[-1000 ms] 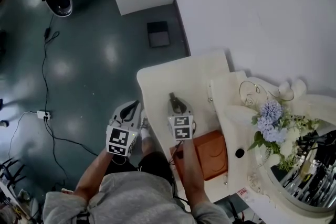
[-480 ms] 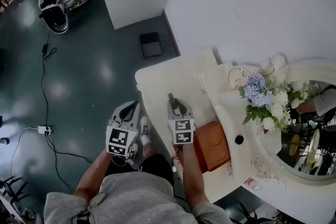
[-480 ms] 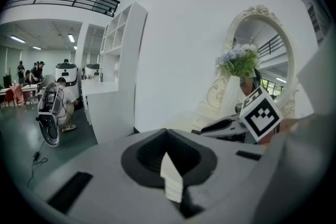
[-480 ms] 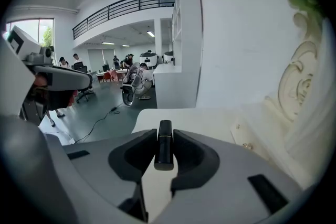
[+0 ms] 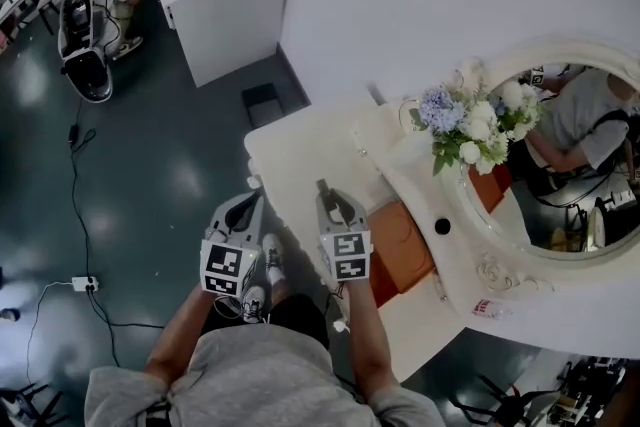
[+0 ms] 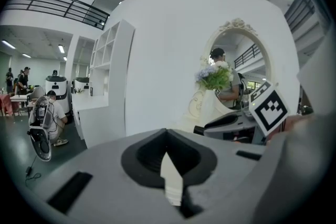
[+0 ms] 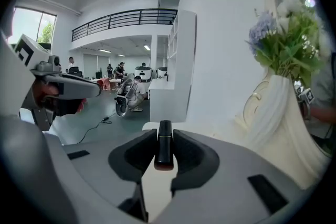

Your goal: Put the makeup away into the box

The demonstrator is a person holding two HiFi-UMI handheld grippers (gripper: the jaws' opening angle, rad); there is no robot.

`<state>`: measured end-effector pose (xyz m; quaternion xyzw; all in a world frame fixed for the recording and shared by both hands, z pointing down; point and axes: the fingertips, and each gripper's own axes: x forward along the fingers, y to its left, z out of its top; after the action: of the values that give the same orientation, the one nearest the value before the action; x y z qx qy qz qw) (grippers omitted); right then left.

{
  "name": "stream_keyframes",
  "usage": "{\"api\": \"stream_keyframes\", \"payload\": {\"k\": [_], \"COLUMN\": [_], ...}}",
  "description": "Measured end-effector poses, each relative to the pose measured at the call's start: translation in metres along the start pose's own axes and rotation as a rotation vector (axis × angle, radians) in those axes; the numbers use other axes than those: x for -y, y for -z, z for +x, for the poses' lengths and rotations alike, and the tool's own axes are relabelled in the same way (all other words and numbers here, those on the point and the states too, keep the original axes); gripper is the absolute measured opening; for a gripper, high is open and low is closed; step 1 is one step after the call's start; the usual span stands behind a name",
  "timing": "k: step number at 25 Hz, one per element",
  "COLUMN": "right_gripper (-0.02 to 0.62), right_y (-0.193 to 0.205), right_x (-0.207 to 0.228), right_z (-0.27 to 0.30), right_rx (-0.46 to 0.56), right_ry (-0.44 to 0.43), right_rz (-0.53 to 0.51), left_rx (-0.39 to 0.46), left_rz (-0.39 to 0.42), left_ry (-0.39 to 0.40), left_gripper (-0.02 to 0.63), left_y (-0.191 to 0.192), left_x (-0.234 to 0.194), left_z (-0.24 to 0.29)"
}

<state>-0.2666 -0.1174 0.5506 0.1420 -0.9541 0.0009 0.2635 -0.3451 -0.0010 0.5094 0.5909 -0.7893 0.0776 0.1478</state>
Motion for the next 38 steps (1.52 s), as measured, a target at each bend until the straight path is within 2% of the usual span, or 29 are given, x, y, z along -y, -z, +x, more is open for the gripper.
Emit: {"api": "stream_keyframes", "payload": {"k": [9,16,26,31,38], "right_gripper": [0.106,0.106,0.106,0.106,0.106], "right_y": [0.011,0.035,0.082,0.104,0.143], "right_x": [-0.006,-0.010,0.008,0.022,0.035], "right_z": [-0.092,-0.155,-0.222,-0.227,-0.204], "right_rx": [0.058,0.063,0.027,-0.004,-0.072], "right_ry": [0.113,0.209,0.310,0.296,0.207], "right_rz": [0.006,0.041,0.107,0.133,0.146], "left_rx": [0.053,0.070,0.060,0.028,-0.037], "left_rz": [0.055,0.086,0.113,0.110,0.062], "left_ry": [0.084,0.159,0.264,0.275,0.219], "left_gripper": [0.000,0.000,0.000,0.000,0.000], "left_y": [-0.010,-0.006,0.002,0.009,0.035], "left_x": [0.051,0.089,0.150,0.172,0.181], "left_z": [-0.051,-0.083,-0.089,-0.077,-0.054]}}
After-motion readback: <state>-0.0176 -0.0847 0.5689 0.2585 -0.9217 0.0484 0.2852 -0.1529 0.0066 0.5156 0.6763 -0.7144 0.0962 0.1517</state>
